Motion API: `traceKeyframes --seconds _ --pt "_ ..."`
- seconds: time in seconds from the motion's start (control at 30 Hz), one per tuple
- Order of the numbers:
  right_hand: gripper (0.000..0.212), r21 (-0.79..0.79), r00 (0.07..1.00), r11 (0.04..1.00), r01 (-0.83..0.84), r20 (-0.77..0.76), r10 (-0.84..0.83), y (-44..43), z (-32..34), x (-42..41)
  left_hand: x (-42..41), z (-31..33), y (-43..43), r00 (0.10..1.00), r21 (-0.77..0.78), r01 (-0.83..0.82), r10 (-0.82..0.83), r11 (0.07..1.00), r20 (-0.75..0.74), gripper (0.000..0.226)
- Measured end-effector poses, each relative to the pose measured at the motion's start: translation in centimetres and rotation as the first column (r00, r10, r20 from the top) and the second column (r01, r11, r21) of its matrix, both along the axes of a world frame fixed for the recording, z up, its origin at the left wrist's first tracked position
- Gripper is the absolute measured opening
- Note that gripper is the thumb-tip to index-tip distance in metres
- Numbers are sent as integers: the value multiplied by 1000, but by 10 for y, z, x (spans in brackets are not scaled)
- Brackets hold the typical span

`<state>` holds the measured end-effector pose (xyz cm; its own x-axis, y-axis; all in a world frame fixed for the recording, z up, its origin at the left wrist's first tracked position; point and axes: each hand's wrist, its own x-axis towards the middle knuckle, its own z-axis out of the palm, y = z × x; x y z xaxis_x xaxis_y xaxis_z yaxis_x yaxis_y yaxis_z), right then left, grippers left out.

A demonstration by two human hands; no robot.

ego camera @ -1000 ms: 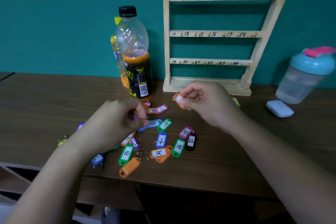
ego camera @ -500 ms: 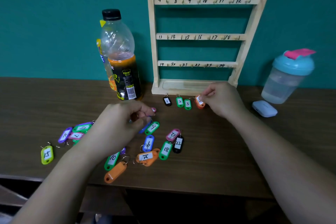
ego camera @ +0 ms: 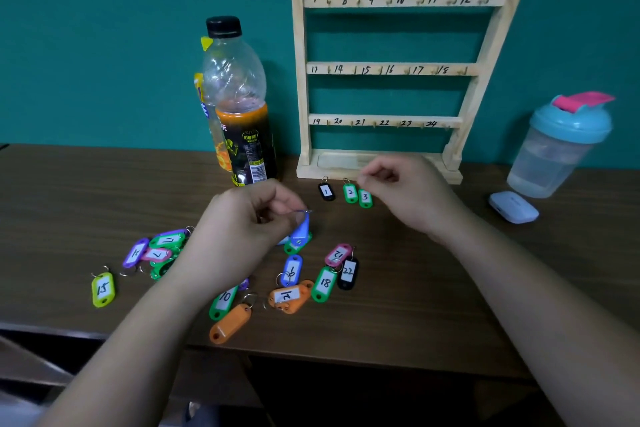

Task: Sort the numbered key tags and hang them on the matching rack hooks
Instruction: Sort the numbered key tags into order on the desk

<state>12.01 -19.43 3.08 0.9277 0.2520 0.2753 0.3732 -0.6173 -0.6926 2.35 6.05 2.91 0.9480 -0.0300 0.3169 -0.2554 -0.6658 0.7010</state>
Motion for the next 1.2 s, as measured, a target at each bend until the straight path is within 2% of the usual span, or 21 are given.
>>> traceKeyframes --seconds 0.1,0.2,0.3,0.4,0.47,0.57,0.8,0.93,1.2 --pt "9 45 968 977 -209 -134 214 15 3 -18 -1 2 -1 998 -152 44 -50 987 -32 12" --pt "15 116 900 936 -332 -257 351 25 2 -28 -2 3 -2 986 -313 140 -161 939 -44 24" --pt "20 167 852 909 -383 -318 417 26 4 -33 -3 3 -1 981 -330 175 -194 927 -25 24" --pt "19 228 807 876 -425 -343 480 24 7 -34 -3 1 2 988 -236 151 -156 960 -5 19" --pt "18 289 798 867 -406 -350 490 24 6 -33 -1 -1 5 991 -149 134 -134 980 11 22" --pt "21 264 838 883 -387 -299 457 24 0 -29 0 -3 6 994 -81 111 -111 990 8 29" --pt "17 209 882 912 -352 -251 398 22 1 -28 1 1 9 997 -119 75 -79 990 -27 31" --pt "17 230 880 911 -342 -262 396 22 2 -29 4 -1 10 997 -173 71 -76 982 -27 23" --pt "10 161 906 936 -312 -247 345 29 -6 -34 5 -9 -1 997 -137 70 -72 988 -6 18"
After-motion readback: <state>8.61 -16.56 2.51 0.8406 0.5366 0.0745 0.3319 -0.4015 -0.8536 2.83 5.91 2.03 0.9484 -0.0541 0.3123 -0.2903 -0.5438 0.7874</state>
